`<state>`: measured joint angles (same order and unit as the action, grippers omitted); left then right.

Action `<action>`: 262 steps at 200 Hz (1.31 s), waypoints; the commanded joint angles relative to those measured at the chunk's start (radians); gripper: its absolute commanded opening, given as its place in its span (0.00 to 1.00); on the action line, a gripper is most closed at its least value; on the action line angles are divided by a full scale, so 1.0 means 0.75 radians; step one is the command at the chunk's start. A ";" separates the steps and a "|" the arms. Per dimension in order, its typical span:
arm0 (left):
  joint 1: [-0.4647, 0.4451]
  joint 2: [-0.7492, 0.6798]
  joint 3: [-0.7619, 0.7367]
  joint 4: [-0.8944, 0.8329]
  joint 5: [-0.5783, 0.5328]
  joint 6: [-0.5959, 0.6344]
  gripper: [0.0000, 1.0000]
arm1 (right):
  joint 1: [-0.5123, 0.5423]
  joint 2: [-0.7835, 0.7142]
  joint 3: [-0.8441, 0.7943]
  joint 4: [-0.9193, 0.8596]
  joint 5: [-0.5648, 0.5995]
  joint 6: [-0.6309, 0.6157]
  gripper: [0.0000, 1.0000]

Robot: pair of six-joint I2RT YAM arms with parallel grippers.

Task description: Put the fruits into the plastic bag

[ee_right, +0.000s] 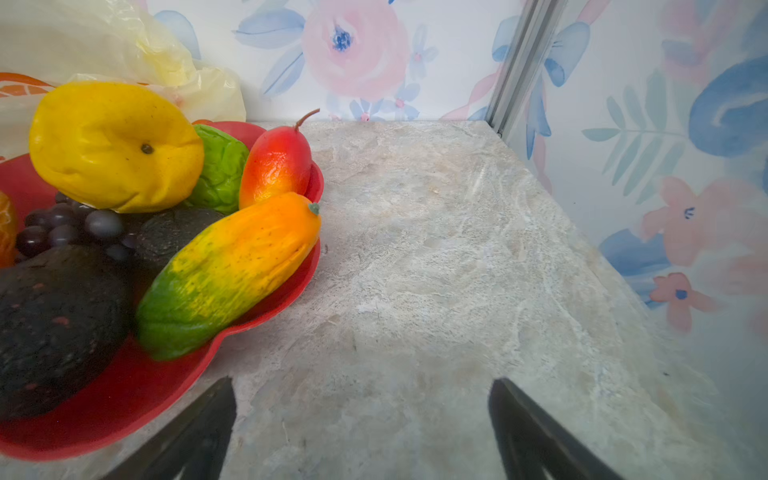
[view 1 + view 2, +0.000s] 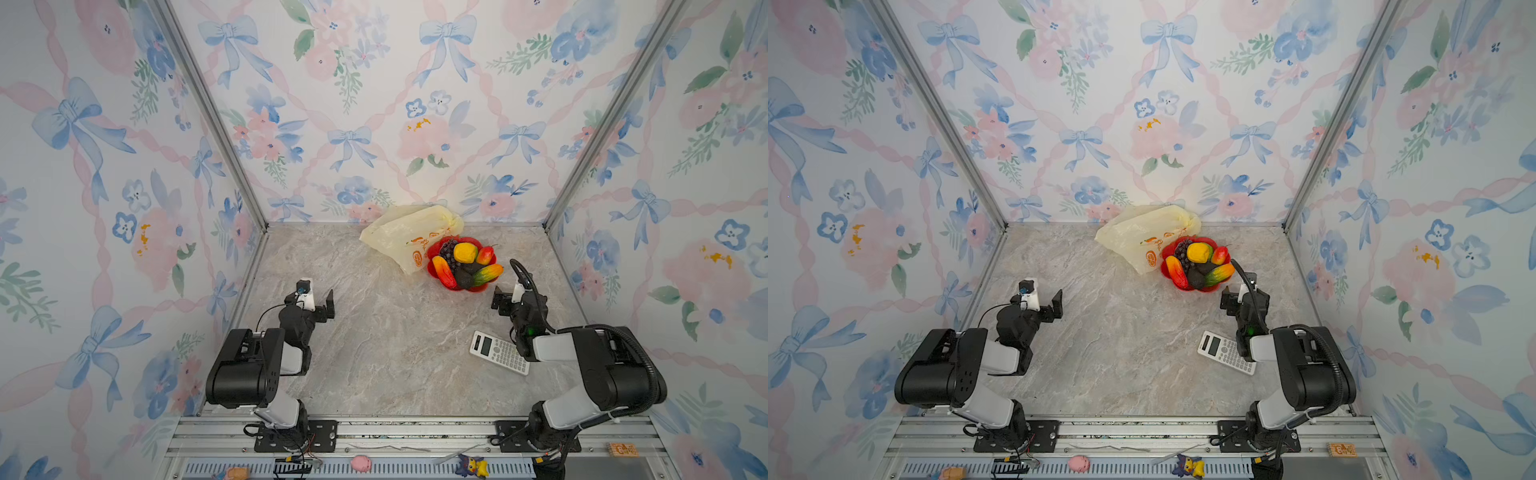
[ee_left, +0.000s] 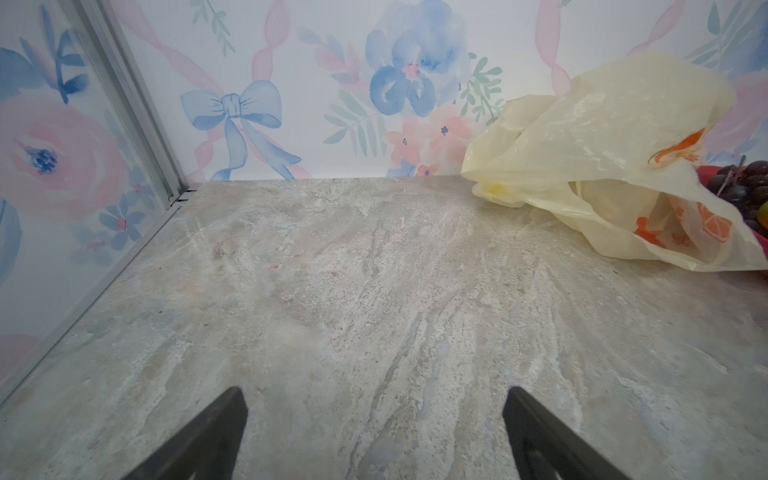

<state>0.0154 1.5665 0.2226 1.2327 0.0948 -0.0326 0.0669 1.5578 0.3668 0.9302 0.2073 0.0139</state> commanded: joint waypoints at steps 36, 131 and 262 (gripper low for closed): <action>0.006 0.006 0.005 0.023 0.018 0.024 0.98 | 0.006 -0.011 0.026 -0.015 0.018 -0.005 0.96; 0.006 0.009 0.006 0.021 0.018 0.025 0.98 | 0.006 -0.011 0.026 -0.012 0.017 -0.004 0.96; -0.005 -0.010 0.006 0.011 -0.095 0.000 0.98 | 0.010 -0.035 0.043 -0.062 0.057 0.005 0.96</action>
<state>0.0154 1.5665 0.2226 1.2327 0.0570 -0.0334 0.0673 1.5578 0.3668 0.9298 0.2100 0.0139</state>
